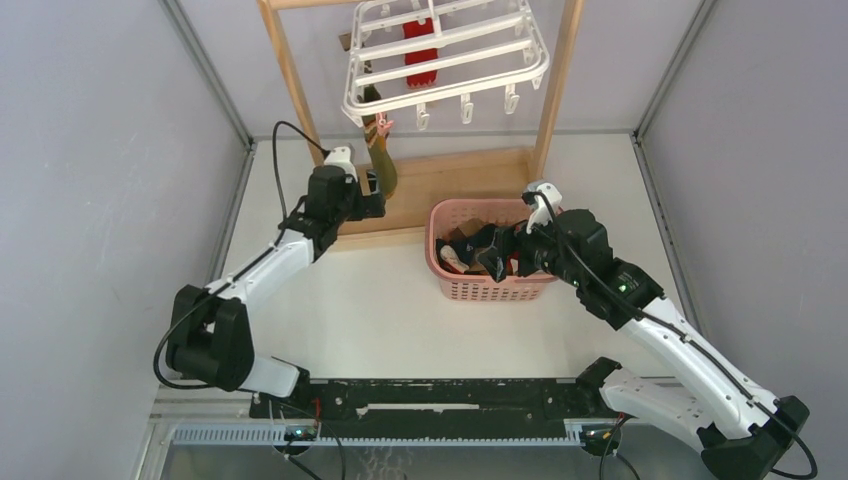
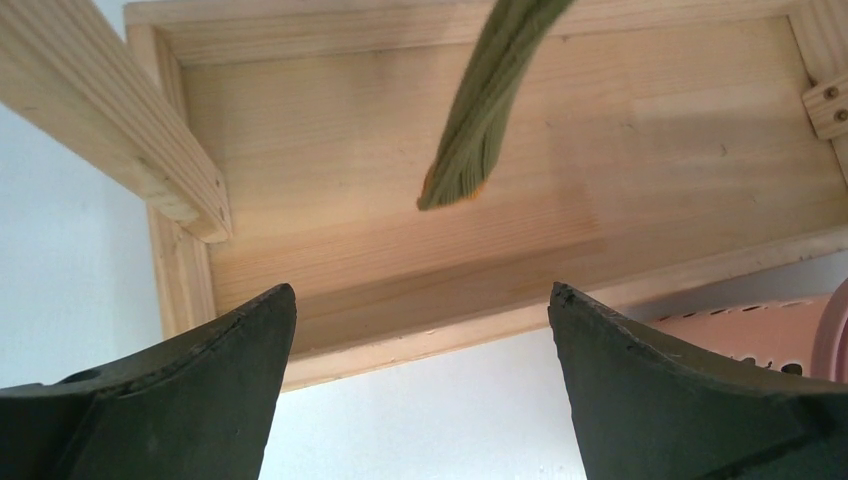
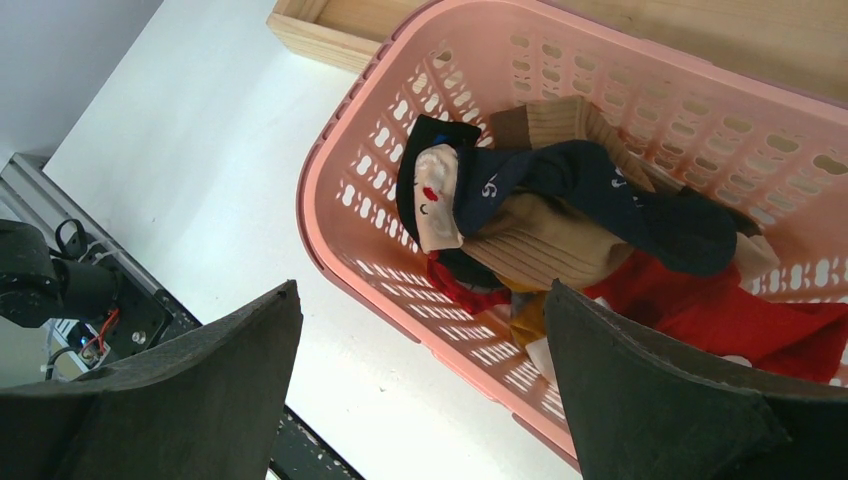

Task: Remove the socks clipped to the hanger
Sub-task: Remove the sock from the hanger.

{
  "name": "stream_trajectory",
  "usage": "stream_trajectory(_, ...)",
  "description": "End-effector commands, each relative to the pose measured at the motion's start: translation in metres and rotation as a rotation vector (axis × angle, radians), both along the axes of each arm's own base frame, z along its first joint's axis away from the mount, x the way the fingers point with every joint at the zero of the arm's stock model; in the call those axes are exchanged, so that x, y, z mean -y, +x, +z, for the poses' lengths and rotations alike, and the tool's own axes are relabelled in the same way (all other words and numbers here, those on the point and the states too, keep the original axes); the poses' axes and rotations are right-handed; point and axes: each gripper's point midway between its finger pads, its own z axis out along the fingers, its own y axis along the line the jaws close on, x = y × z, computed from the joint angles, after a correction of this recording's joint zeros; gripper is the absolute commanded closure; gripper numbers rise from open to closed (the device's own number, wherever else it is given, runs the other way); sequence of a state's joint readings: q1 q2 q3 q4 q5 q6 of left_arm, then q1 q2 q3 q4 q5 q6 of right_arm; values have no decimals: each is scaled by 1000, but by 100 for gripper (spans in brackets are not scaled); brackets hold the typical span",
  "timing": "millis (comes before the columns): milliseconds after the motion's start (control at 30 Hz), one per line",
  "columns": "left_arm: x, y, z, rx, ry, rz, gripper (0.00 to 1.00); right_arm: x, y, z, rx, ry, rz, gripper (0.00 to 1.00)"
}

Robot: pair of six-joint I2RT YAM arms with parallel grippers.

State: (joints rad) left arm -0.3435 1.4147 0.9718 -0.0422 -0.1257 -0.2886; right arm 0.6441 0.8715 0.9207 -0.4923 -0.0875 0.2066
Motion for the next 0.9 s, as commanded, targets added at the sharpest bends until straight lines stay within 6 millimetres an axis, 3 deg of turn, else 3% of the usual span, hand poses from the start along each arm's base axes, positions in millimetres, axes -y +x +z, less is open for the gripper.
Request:
stream_trajectory(0, 5, 18, 32, 58, -21, -61, 0, 0, -4, 5, 29, -2, 20, 4)
stream_trajectory(233, -12, 29, 40, 69, -80, -75, 0, 4, -6, 3, 27, -18, 13, 4)
stream_trajectory(400, -26, 40, 33, 43, -96, -52, 0, 3, -6, 3, 26, -17, 16, 4)
stream_trajectory(867, -7, 57, 37, 50, -93, -133, 0, -2, -1, -3, 13, -28, 24, 4)
